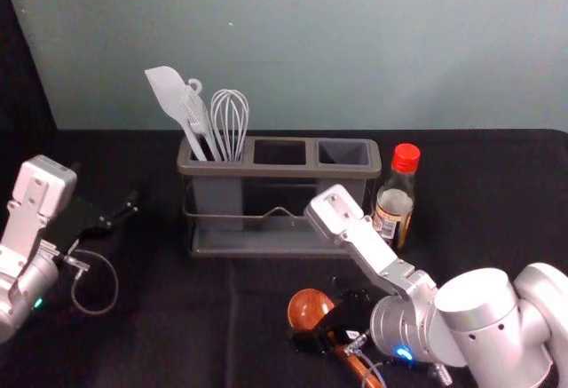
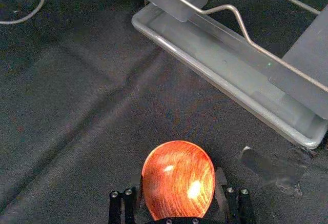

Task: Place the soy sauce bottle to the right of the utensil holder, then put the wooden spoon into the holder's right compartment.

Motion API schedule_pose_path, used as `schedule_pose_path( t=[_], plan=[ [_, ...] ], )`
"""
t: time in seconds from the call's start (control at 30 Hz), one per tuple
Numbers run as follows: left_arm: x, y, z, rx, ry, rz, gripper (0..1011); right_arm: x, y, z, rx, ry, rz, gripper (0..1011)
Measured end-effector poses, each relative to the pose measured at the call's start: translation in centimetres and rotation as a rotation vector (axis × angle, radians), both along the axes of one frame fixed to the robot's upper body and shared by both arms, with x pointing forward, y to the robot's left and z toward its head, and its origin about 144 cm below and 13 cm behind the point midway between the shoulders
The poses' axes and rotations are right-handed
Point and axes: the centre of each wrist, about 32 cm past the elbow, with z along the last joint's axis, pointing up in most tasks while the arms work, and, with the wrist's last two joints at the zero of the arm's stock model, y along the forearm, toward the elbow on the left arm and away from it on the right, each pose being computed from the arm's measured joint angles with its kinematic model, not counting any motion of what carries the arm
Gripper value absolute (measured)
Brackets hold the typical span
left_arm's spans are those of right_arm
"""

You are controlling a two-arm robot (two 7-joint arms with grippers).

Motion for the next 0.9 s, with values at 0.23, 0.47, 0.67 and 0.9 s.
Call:
schedule_pose_path(
  t=[0.23,0.47,0.67,0.9],
  plan=[
    [0.0,0.0,0.0,0.0,0.0,0.0,1011,-0.7,-0.6,0.8,0.025,-0.027,-0.002,837],
    [0.0,0.0,0.0,0.0,0.0,0.0,1011,-2.7,-2.3,2.1,0.111,-0.098,0.005,837],
    [0.0,0.0,0.0,0.0,0.0,0.0,1011,-5.3,-4.1,2.6,0.226,-0.229,0.032,837],
    [0.0,0.0,0.0,0.0,0.0,0.0,1011,-8.1,-5.3,1.7,0.31,-0.474,0.038,837]
  ],
)
